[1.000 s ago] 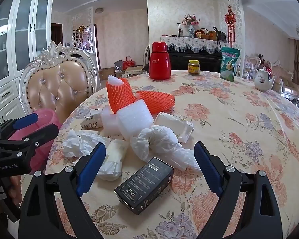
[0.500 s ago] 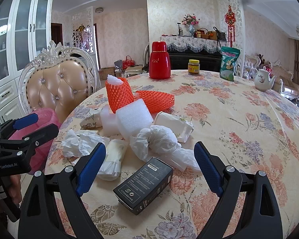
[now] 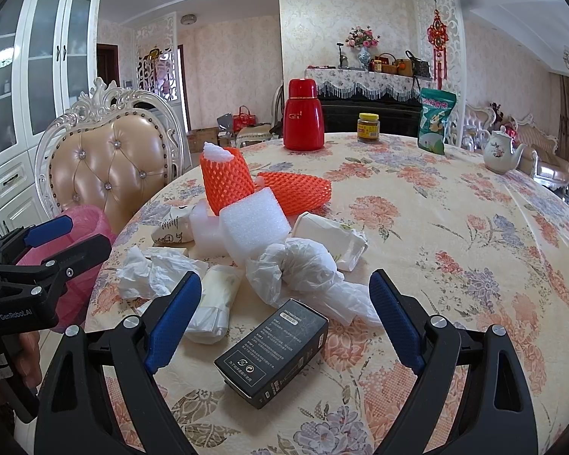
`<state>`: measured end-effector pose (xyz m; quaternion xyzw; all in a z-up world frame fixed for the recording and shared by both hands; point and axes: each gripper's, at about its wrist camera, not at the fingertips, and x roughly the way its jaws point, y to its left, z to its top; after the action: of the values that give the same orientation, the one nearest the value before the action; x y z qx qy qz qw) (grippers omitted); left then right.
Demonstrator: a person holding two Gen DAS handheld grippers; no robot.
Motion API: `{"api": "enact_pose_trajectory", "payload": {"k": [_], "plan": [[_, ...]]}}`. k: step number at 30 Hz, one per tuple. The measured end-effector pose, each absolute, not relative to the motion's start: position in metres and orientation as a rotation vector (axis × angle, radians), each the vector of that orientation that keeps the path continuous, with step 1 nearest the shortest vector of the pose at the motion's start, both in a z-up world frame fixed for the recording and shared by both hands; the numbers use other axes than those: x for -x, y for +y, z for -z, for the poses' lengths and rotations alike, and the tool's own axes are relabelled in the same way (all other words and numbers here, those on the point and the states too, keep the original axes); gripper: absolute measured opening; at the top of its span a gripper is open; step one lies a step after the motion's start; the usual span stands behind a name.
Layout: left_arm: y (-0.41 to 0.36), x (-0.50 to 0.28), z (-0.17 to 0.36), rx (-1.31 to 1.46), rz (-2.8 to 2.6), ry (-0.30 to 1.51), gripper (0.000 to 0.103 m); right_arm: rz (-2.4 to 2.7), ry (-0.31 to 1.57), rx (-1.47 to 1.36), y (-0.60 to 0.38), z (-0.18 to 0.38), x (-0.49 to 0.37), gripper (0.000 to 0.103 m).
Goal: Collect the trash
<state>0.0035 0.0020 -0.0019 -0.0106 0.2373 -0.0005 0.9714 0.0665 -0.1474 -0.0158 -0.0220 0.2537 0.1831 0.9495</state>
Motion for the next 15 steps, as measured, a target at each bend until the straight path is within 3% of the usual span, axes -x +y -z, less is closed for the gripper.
{"api": "enact_pose_trajectory", "payload": {"k": [15], "plan": [[0.0013,-0.0027,0.0013,0.02,0.004,0.477,0.099,-0.373,0.515,0.045,-0.1503,0.0208,-0.0681,0.084]]}}
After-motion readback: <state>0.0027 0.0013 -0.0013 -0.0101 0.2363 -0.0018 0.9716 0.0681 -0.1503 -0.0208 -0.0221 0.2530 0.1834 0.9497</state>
